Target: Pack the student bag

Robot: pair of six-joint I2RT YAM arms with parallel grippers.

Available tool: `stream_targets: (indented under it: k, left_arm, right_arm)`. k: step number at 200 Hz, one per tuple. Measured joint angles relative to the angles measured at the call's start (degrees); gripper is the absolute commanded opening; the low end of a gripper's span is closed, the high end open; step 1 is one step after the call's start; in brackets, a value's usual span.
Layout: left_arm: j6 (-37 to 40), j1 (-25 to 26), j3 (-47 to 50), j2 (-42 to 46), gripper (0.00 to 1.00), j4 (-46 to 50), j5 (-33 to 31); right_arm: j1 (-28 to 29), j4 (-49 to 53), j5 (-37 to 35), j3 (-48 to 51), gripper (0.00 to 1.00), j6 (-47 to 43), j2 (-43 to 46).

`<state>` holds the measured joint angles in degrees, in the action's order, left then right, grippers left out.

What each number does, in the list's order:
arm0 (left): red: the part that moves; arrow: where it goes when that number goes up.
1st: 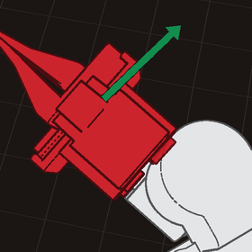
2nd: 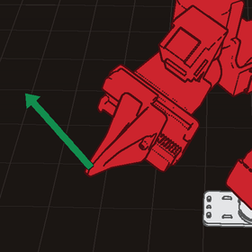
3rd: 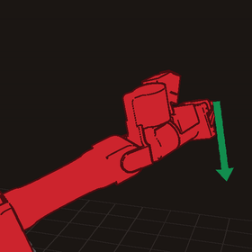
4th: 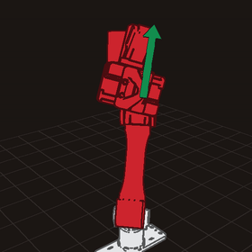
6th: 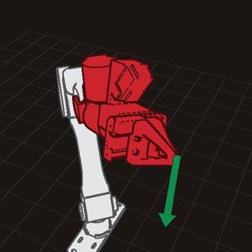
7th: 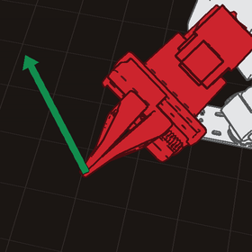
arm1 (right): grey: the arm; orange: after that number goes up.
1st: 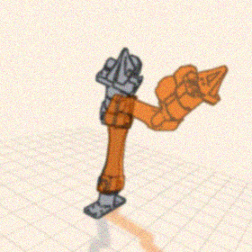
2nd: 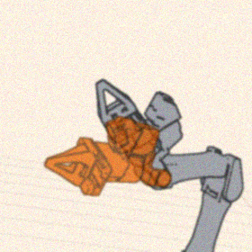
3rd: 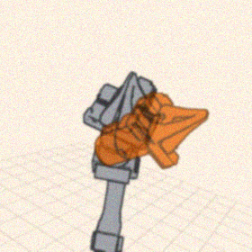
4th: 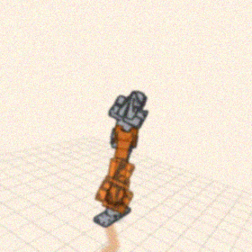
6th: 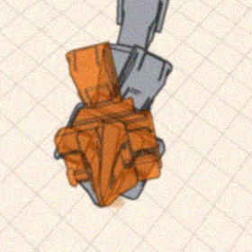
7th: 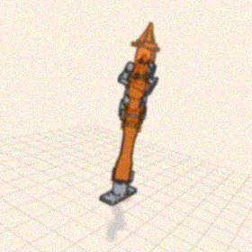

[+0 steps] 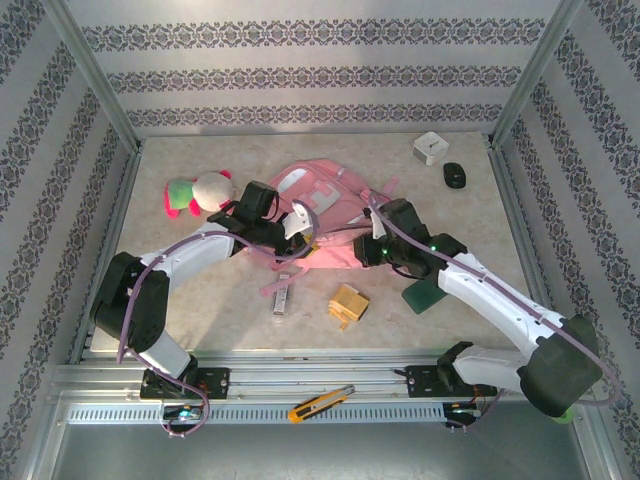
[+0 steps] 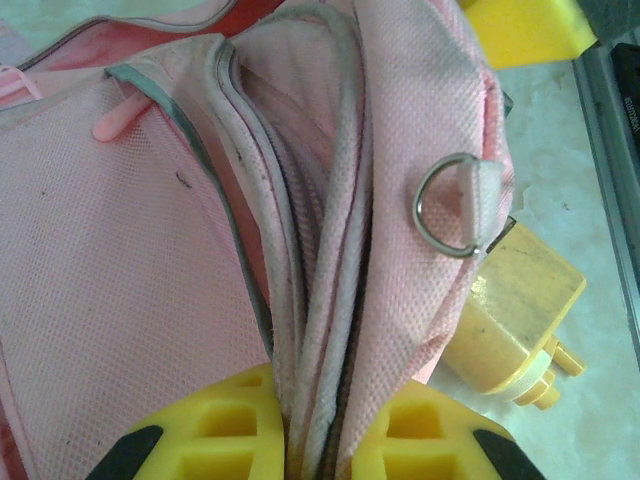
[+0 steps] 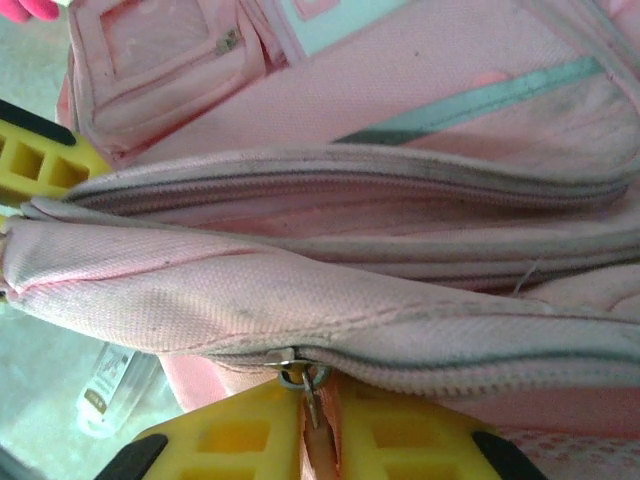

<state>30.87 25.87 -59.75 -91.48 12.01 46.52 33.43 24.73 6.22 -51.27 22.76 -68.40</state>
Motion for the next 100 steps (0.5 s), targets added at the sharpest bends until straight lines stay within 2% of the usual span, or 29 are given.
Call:
stream_targets:
  k: [28,61,100]
  left_arm:
    - [-0.5,-0.1,0.2,0.0,0.0,-0.5,0.4]
    - [-0.9,-0.2,0.3,0.4,0.0,-0.8,0.2]
    - [2.0,-1.2,0.3,0.9,0.0,-0.6,0.4]
  right_arm:
    - [2.3,-5.1,-4.4,2.8,0.21,1.4,0.1]
    - [4.0,-7.3,-8.8,3.7,0.0,2.6,0.2]
    - [2.6,-5.4,-6.8,3.6,0.0,0.0,3.8]
